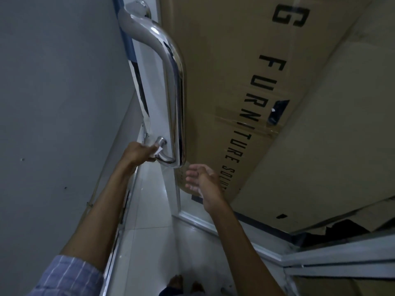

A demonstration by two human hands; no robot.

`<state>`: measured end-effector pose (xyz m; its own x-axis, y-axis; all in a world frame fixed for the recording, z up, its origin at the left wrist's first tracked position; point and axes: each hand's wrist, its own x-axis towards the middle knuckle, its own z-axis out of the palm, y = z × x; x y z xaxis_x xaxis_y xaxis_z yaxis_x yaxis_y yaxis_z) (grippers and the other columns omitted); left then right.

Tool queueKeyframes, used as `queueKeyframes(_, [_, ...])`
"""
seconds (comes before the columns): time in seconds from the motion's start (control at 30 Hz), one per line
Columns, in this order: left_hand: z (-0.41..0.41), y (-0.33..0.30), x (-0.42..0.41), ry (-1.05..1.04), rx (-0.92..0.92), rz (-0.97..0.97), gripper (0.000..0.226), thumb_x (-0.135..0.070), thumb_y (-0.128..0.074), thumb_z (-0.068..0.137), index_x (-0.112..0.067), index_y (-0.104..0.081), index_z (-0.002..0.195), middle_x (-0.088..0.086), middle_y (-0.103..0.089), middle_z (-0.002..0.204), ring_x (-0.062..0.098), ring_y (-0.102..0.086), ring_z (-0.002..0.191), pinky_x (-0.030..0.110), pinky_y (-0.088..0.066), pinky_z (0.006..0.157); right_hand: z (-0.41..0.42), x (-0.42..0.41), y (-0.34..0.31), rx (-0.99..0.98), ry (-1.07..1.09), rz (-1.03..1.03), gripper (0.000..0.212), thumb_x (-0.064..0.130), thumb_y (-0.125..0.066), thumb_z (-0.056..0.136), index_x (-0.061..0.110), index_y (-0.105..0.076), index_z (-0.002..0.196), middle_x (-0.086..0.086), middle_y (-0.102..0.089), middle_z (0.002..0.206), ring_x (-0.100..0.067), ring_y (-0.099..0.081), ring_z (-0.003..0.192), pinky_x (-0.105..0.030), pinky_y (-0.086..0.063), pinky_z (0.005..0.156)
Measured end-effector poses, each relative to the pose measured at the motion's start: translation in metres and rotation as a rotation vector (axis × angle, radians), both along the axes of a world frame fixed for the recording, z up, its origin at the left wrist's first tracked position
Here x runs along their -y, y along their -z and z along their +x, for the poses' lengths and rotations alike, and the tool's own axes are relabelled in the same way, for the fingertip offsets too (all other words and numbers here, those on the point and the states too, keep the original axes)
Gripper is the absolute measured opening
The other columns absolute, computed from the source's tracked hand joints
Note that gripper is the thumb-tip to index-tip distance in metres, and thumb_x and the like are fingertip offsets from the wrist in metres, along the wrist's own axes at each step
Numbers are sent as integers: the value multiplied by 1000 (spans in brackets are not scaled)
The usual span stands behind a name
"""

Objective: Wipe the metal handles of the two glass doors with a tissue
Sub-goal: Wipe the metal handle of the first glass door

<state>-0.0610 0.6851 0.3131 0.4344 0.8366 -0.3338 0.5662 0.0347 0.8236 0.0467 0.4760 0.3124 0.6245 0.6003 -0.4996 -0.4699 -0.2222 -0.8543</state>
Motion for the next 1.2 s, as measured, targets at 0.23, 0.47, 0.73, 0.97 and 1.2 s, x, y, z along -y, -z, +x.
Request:
queueKeyframes(0.23, [-3, 4, 29, -107, 96, -113, 42, -50, -71, 94, -12, -67, 78, 9, -76, 69, -2, -67, 49, 23, -46, 65, -7, -3, -8, -34, -46, 16, 27, 17, -43, 111, 13, -67, 101, -7, -69, 90, -16, -66, 73, -32, -57, 68])
queueKeyframes(0.47, [4, 5, 23, -152, 53, -49, 57, -63, -70, 90, -6, -75, 85, 9, -75, 80, 19, -71, 75, 29, -50, 69, -12, -1, -8, -37, -70, -17, 27, 18, -44, 110, 13, -69, 104, -7, -73, 93, -16, -69, 76, -30, -58, 66])
queueKeyframes(0.73, [19, -19, -4, 5, -117, -17, 46, -56, -69, 94, -10, -64, 95, 10, -65, 94, 16, -59, 75, 34, -50, 77, -13, 10, -5, -47, -57, -11, 27, 12, -40, 110, 6, -66, 106, -8, -69, 86, -16, -65, 70, -29, -57, 65])
queueKeyframes(0.97, [15, -6, 19, -141, -32, -19, 64, -67, -68, 89, -4, -69, 98, 7, -71, 83, 10, -63, 62, 19, -45, 47, -10, 27, 1, -49, -46, -2, 28, 13, -41, 110, 7, -67, 103, -9, -69, 88, -18, -65, 74, -32, -58, 67])
queueKeyframes(1.2, [0, 21, 49, -251, 269, -365, 54, -46, -78, 90, 3, -66, 109, 14, -80, 81, 16, -80, 75, 26, -59, 76, -12, 29, 2, -70, -54, -15, 26, 12, -43, 109, 6, -68, 107, -10, -70, 91, -19, -68, 77, -30, -59, 65])
